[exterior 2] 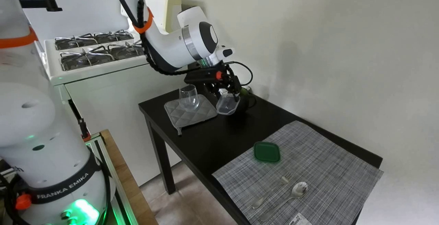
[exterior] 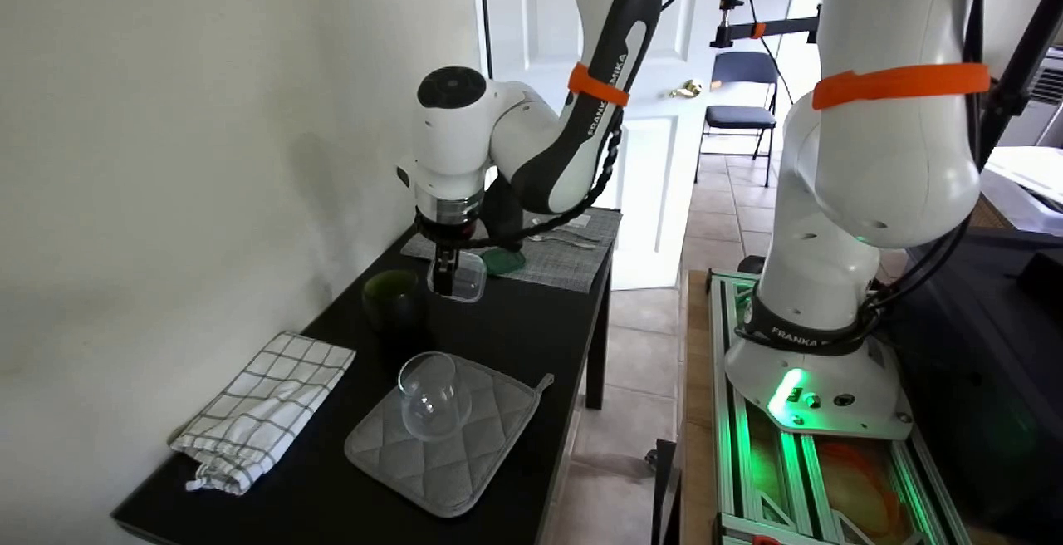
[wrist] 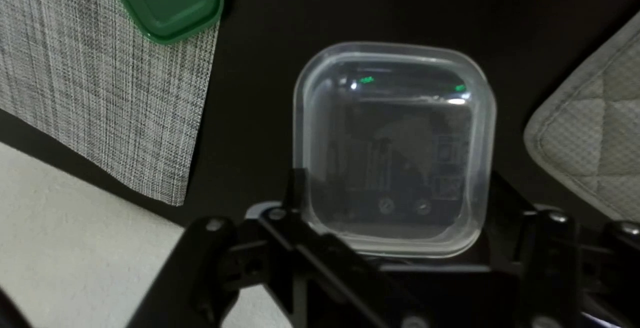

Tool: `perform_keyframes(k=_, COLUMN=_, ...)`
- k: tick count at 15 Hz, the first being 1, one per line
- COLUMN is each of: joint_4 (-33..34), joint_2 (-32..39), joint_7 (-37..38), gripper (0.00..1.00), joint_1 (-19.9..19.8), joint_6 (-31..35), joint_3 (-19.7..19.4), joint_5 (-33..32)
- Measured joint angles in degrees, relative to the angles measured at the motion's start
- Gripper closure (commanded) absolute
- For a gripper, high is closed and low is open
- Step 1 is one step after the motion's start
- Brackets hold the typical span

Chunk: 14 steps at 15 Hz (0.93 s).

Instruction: Turn the lunchbox around

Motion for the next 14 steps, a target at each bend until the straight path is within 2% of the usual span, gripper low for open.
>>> perform_keyframes(k=14, joint_4=6.61, joint_2=7.33, joint_7=4.08, gripper=0.40, joint_1=0.14, joint_6=2.90, joint_3=-0.23, joint_5=-3.52)
